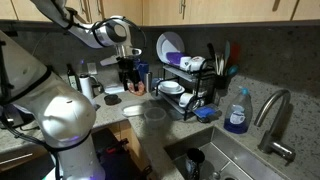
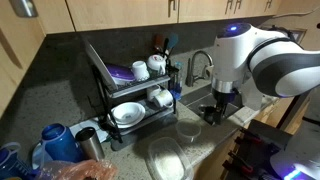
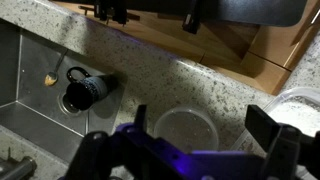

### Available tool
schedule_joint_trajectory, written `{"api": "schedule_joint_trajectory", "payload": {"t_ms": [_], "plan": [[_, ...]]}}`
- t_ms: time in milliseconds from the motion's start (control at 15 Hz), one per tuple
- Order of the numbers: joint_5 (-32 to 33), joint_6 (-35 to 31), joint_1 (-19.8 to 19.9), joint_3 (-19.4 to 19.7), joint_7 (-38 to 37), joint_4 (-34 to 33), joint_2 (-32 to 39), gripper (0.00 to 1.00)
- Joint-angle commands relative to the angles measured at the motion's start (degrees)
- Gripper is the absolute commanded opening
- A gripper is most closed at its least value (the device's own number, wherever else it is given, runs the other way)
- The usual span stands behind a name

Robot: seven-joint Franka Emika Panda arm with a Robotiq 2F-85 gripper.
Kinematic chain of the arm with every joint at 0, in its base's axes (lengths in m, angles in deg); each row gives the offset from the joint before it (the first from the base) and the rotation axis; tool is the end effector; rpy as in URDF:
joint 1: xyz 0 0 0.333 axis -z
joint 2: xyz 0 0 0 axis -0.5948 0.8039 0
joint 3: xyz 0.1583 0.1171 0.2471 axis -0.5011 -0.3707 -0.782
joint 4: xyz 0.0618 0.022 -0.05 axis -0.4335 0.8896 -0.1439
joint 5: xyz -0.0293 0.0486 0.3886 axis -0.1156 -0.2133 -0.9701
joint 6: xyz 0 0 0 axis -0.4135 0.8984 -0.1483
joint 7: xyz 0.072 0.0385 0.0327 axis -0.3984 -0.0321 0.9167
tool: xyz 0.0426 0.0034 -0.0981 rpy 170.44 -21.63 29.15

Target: Pour the contents from the left bowl to the right bowl

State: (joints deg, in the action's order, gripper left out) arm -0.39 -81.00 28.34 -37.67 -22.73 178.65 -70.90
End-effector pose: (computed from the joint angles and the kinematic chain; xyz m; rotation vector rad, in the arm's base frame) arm 0.3036 0.1831 0.3933 2.8636 0.1700 -0.0369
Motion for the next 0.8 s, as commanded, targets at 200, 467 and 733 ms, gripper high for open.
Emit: {"api": "schedule_joint_trajectory", "payload": {"t_ms": [200, 467, 733], "plan": [[0.3, -0.2, -2.1, 1.6, -1.4, -0.6, 1.5, 1.0], [-0.8, -0.4, -3.1, 1.5, -2.0, -1.7, 4.1, 1.0], [-2.4, -1.0, -4.3, 0.8, -4.1, -3.6, 8.8, 1.0]]}}
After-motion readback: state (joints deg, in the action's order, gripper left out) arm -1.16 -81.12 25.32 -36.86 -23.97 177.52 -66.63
